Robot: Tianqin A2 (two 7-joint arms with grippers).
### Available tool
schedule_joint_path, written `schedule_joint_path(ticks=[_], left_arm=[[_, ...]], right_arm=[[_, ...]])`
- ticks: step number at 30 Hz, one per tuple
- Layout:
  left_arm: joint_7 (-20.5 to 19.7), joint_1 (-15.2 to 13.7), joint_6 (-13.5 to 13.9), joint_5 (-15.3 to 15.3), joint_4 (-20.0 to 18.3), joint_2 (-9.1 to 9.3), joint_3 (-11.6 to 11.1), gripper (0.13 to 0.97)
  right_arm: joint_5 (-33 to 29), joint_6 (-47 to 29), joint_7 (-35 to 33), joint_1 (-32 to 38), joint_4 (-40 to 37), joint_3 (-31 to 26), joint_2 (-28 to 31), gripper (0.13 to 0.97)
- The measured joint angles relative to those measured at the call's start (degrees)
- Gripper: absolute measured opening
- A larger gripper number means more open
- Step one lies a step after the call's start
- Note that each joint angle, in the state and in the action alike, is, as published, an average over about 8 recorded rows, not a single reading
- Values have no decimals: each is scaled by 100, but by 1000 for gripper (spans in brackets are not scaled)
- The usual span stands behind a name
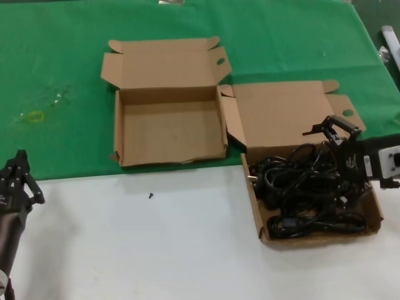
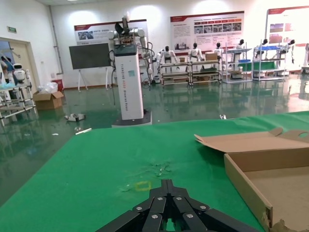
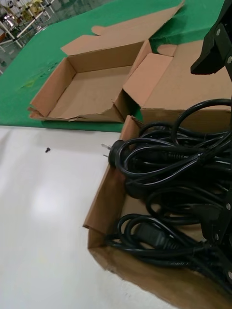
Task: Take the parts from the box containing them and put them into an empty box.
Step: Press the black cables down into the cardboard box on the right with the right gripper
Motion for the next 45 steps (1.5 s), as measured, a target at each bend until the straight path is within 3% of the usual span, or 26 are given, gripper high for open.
schedule_joint_path(ticks=[15,24,41,45], left_arm=[[0,0,0,0,0,0,0,142],[-1,0,0,0,0,0,0,142],[-3,0,0,1,0,0,0,142],[-2,0,0,2,0,0,0,142]], right_arm=[[-230,173,-200,161,-275,-30,-274,879],[-303,273,-297,204,-405,-4,-315,733],[-299,294,-282,156,-412,43,-305,326],[-301,284,-232,155,-381,46,-296,326]])
